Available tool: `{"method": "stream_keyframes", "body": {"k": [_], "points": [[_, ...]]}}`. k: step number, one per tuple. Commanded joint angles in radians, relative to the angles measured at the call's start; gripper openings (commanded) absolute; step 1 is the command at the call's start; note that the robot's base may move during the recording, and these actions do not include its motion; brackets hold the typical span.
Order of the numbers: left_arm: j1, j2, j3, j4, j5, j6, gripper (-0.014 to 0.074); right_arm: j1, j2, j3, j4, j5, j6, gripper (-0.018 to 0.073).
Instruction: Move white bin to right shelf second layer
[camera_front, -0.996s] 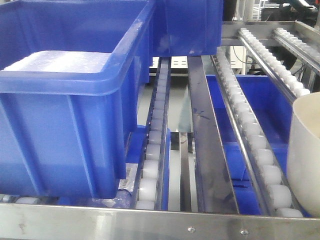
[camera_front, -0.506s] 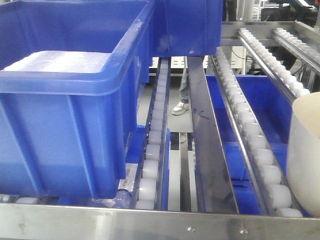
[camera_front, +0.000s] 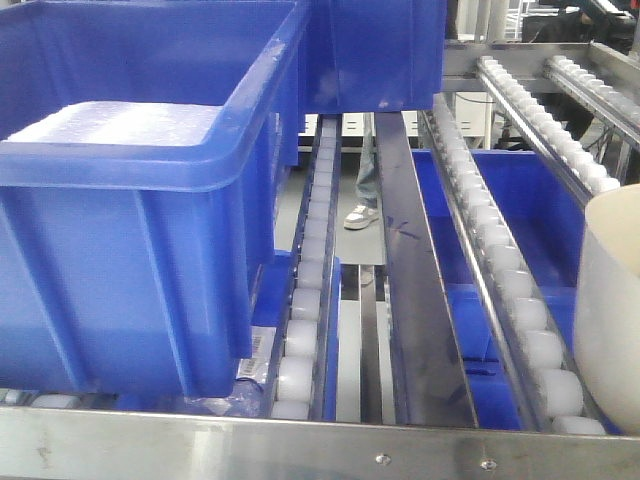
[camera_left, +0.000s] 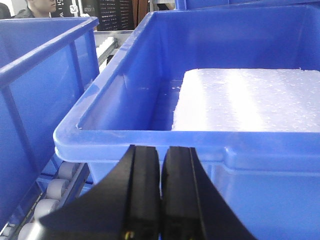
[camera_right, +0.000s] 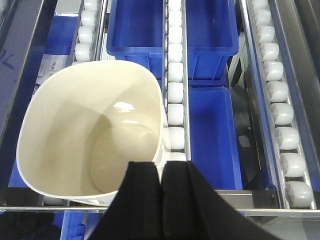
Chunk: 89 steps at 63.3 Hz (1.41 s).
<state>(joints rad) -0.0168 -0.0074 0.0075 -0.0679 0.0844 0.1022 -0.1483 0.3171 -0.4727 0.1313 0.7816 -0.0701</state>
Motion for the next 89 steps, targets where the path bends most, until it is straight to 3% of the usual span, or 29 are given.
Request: {"method": "stream_keyframes", "body": {"k": [1,10,20,28,42,46,54,89], "points": [[-0.002,-0.013,0.037,-0.006,-0.084,-0.003,0.0085,-0.004,0.008,-0.027,0.006,-0.092,-0.007,0.0057],[-0.002,-0.013,0.037,-0.006,-0.084,-0.003,0.0085,0.000,0.008,0.022,-0.010,-0.293,-0.007,0.0057],[-0.002,-0.013,0.037,-0.006,-0.084,-0.003,0.0085,0.065,-0.036,0.189,-0.012,-0.723,-0.007,0.0057],[-0.002,-0.013,0.037,-0.006,-0.084,-0.003,0.0085,0.098,-0.120,0.322,-0.012,-0.879,-0.007,0.0057],[-0.002,-0.013,0.037,-0.006,-0.084,-0.003,0.0085,0.098,-0.306,0.486,-0.048,-0.880,-0.007,0.0057],[-0.002,-0.013,0.037,-0.006,-0.084,-0.003,0.0085,0.098,-0.349,0.486,-0.048,-0.816,-0.007,0.0057],[-0.002,-0.013,0.037,-0.006,-0.084,-0.003,0.0085,0.098,-0.348,0.486,-0.053,-0.742,-0.007,0.0057],[-0.002,-0.013,0.037,-0.006,-0.084,-0.003,0.0085,0.098,-0.348,0.486,-0.054,-0.753,-0.007,0.0057]]}}
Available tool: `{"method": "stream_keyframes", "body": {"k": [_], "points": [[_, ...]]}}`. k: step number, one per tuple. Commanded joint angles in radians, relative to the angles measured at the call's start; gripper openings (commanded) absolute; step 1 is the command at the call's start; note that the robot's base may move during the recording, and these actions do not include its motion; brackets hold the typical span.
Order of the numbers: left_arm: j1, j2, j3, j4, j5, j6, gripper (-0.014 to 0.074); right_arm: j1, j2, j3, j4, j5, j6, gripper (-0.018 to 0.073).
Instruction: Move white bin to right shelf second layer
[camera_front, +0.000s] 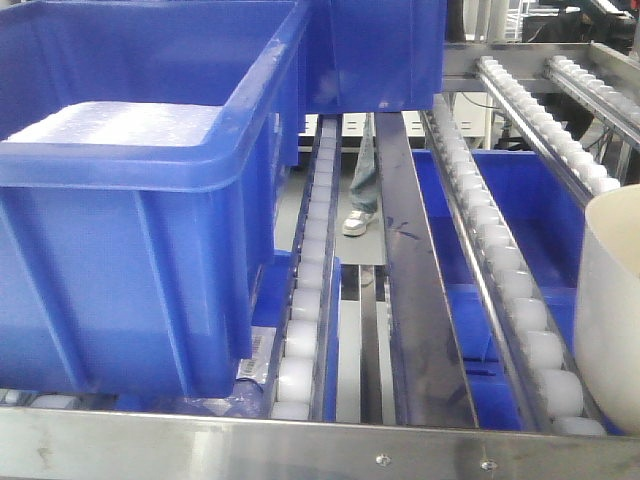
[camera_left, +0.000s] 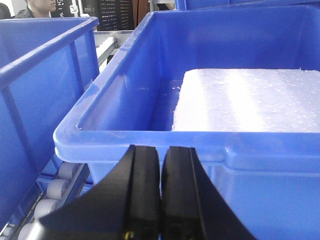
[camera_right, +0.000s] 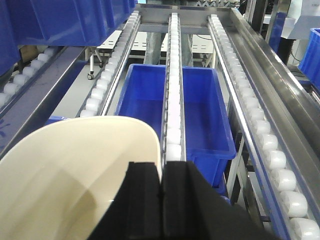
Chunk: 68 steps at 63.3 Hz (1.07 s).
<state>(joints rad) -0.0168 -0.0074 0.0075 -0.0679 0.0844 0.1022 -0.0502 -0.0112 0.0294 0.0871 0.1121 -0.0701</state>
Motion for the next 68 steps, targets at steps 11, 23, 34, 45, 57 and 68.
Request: {"method": "stream_keyframes", "body": {"k": [11,23,34,45,57,68], "points": [[-0.002,-0.013,0.037,-0.006,-0.084,-0.003,0.0085,0.000,-0.020,-0.016,-0.010,-0.084,-0.007,0.0057],[-0.002,-0.013,0.037,-0.006,-0.084,-0.003,0.0085,0.000,-0.020,-0.016,-0.010,-0.084,-0.007,0.0057],[-0.002,-0.013,0.037,-0.006,-0.084,-0.003,0.0085,0.000,-0.020,-0.016,-0.010,-0.084,-0.007,0.0057],[-0.002,-0.013,0.037,-0.006,-0.084,-0.003,0.0085,0.000,-0.020,-0.016,-0.010,-0.084,-0.007,0.0057],[-0.002,-0.013,0.037,-0.006,-0.084,-0.003,0.0085,0.000,-0.020,-0.016,-0.010,-0.084,-0.007,0.0057],[-0.002,-0.013,0.037,-0.006,-0.084,-0.003,0.0085,0.000,-0.020,-0.016,-0.010,-0.084,-0.007,0.0057]]}}
